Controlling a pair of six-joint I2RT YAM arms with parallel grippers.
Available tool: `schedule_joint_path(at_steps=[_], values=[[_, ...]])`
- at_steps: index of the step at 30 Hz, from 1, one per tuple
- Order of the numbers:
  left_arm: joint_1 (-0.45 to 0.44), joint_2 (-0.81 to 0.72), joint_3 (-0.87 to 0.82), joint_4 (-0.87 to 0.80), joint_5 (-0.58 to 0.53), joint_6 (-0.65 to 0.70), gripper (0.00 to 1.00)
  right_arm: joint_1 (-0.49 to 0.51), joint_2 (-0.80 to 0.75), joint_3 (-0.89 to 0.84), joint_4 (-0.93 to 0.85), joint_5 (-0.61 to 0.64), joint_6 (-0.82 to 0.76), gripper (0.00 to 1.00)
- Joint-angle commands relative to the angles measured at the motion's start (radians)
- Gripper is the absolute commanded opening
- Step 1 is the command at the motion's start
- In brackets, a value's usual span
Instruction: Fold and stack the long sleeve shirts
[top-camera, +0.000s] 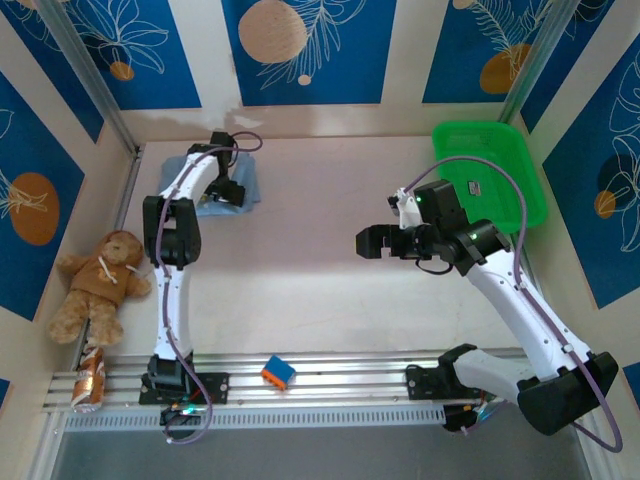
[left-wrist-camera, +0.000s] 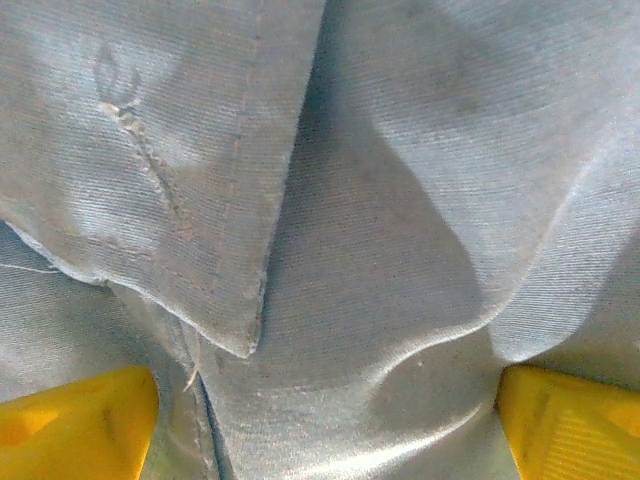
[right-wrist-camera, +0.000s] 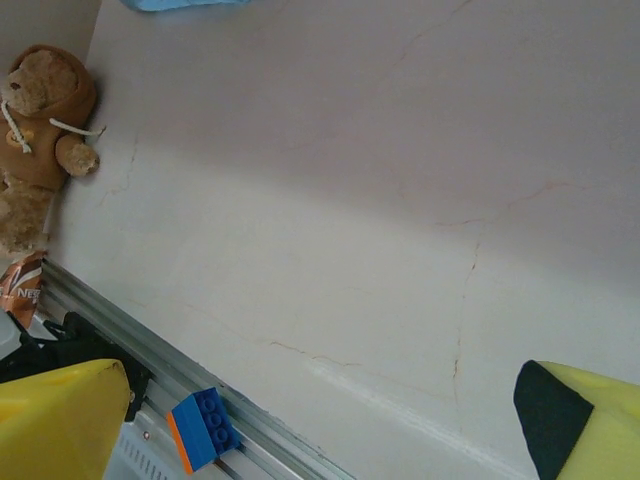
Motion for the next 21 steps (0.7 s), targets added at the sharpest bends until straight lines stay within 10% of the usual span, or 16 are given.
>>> schedule_joint_path(at_steps=[1, 12, 21], values=[[0.032, 0.083, 0.058, -0.059, -0.035, 0.054, 0.88, -0.007, -0.027, 0.035, -0.039, -0.038, -0.016, 1.00], [0.074, 0.131, 0.258, -0.117, -0.048, 0.099, 0.94, -0.037, -0.036, -0.033, -0.038, -0.039, -0.003, 1.00], [0.063, -0.453, -0.183, 0.077, 0.046, -0.045, 1.00, -0.261, -0.064, -0.161, 0.001, 0.109, -0.090, 0.99]])
